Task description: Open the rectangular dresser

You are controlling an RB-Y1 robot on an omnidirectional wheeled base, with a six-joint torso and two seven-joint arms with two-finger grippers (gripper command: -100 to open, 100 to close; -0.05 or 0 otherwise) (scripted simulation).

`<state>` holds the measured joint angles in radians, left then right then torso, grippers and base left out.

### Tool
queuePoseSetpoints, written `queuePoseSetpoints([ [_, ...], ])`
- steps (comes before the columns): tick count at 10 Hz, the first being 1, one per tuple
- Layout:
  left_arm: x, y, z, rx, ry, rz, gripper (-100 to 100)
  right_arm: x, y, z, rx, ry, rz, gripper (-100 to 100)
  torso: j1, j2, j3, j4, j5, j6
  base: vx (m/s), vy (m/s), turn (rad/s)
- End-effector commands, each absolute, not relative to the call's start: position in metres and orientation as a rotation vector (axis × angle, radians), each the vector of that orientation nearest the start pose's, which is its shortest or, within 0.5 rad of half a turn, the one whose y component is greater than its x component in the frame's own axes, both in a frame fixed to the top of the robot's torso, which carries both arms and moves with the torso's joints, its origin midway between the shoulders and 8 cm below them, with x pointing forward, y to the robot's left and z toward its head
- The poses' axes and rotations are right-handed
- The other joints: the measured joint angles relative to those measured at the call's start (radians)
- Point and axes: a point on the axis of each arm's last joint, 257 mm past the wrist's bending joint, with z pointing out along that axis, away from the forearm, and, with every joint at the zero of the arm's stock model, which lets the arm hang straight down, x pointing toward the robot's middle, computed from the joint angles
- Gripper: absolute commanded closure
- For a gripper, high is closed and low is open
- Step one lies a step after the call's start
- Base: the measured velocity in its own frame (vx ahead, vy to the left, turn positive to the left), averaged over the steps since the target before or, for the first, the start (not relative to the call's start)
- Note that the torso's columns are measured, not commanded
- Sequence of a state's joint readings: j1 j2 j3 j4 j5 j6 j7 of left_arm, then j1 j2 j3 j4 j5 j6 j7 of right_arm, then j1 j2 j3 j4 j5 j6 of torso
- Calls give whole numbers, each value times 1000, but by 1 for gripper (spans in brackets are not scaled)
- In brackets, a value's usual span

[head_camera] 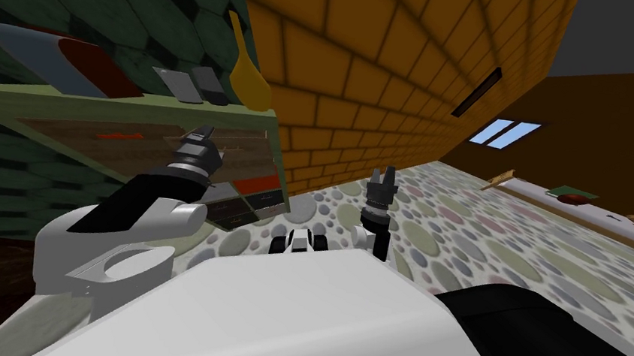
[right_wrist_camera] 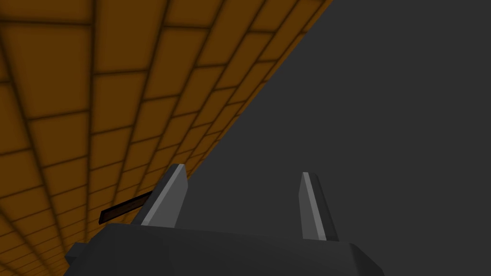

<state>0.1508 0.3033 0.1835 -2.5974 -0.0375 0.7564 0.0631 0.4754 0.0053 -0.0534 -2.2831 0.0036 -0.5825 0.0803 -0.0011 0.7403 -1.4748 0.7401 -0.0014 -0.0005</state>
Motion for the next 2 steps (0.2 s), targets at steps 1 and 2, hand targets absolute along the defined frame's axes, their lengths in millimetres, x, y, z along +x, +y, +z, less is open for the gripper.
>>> queuePoseSetpoints([
  [1, 423, 326, 40, -964, 1092, -922, 0, 327, -290, 49, 537, 550, 1202, 0, 0, -1, 0, -1, 0, 0, 0, 0, 0],
  [2, 423, 326, 40, -965, 1093, -922, 0, 327, -290, 49, 537, 550, 1202, 0, 1, -1, -1, -1, 1, 0, 0, 0, 0],
])
